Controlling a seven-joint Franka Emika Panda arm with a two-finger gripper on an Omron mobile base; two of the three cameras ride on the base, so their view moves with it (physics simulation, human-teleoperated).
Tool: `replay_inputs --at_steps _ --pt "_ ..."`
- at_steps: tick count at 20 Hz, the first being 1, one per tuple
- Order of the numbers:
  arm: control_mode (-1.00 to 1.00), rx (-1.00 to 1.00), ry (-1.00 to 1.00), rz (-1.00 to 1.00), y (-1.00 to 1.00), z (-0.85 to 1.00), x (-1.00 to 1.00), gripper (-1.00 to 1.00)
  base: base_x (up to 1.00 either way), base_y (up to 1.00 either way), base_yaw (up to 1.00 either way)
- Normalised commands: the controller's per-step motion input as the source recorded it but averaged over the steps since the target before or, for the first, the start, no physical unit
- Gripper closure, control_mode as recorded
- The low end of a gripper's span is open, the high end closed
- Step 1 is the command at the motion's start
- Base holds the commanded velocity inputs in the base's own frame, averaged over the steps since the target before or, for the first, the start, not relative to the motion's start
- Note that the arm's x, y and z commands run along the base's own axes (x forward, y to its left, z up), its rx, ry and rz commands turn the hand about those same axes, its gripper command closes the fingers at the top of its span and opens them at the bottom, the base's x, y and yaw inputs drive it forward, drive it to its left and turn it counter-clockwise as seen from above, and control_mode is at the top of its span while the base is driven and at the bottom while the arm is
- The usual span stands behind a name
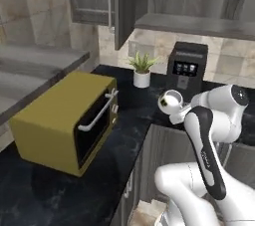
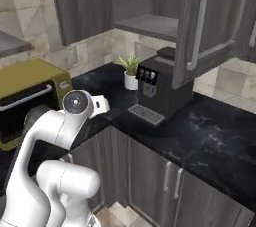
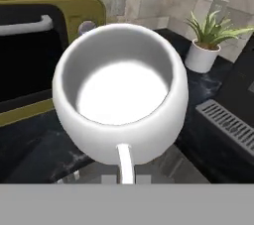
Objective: Move the mug from next to the sink to the open cabinet. Then, move the bowl with the tomato to the fridge to clear the area for faucet cleaning.
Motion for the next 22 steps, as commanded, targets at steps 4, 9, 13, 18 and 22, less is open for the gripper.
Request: replay_inputs --at_steps 4,9,13,18,22 --pt "1.00 0.00 0.00 0.00 0.00 0.00 0.00 1.00 0.07 -0.24 -0.81" --pt "1.00 0.00 0.00 0.00 0.00 0.00 0.00 1.00 0.65 0.19 -0.66" --pt "1.00 0.00 0.00 0.00 0.00 0.00 0.00 1.00 0.88 0.41 -0.37" --pt "1.00 0.00 0.00 0.00 0.00 0.00 0.00 1.00 0.40 0.07 -0.16" --pt "1.00 0.00 0.00 0.00 0.00 0.00 0.00 1.00 0.20 0.08 -0.27"
